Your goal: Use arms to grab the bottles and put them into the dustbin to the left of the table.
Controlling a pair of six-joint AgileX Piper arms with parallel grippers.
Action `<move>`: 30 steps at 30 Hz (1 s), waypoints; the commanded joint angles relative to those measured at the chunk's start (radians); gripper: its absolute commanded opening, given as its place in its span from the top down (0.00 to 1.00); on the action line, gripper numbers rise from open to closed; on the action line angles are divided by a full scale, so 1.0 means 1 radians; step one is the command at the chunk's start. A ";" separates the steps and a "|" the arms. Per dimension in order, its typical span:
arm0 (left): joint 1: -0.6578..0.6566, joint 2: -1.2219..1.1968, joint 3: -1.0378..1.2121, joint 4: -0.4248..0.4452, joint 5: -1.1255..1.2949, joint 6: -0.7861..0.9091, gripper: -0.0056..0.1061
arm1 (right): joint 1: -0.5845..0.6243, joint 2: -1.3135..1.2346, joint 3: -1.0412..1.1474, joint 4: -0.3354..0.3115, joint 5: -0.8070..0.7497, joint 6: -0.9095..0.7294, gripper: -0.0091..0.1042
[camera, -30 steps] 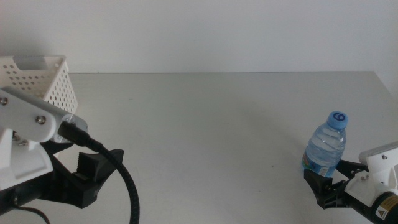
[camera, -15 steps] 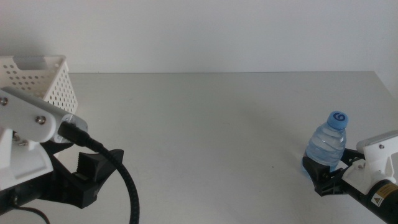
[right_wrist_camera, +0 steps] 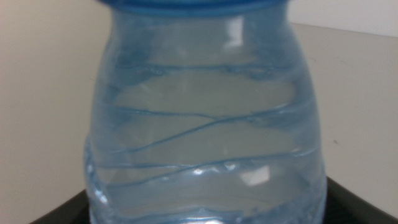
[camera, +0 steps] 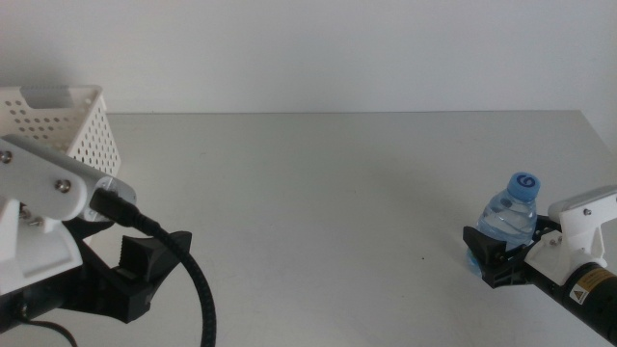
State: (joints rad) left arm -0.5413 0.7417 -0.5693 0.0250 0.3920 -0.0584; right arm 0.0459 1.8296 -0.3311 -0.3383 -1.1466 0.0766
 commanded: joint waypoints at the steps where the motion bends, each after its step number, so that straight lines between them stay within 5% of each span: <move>1: -0.008 -0.005 -0.026 -0.003 -0.068 -0.009 0.11 | -0.006 -0.030 -0.014 -0.005 -0.190 0.007 0.16; 4: -0.008 -0.005 -0.026 -0.003 -0.068 -0.009 0.11 | -0.006 -0.030 -0.014 -0.030 -0.190 0.025 0.34; 9: -0.008 -0.005 -0.026 -0.003 -0.068 -0.009 0.11 | -0.006 -0.037 -0.014 -0.135 -0.190 0.053 0.93; 17: -0.008 -0.005 -0.026 -0.003 -0.068 -0.009 0.11 | 0.110 -0.101 -0.174 -0.225 -0.151 0.211 0.93; 30: -0.008 -0.005 -0.026 -0.003 -0.068 -0.009 0.11 | 0.408 0.115 -0.809 -0.289 0.249 0.448 0.93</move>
State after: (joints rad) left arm -0.5413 0.7417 -0.5693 0.0250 0.3920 -0.0584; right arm 0.4338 1.9640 -1.0429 -0.6413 -0.8158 0.4867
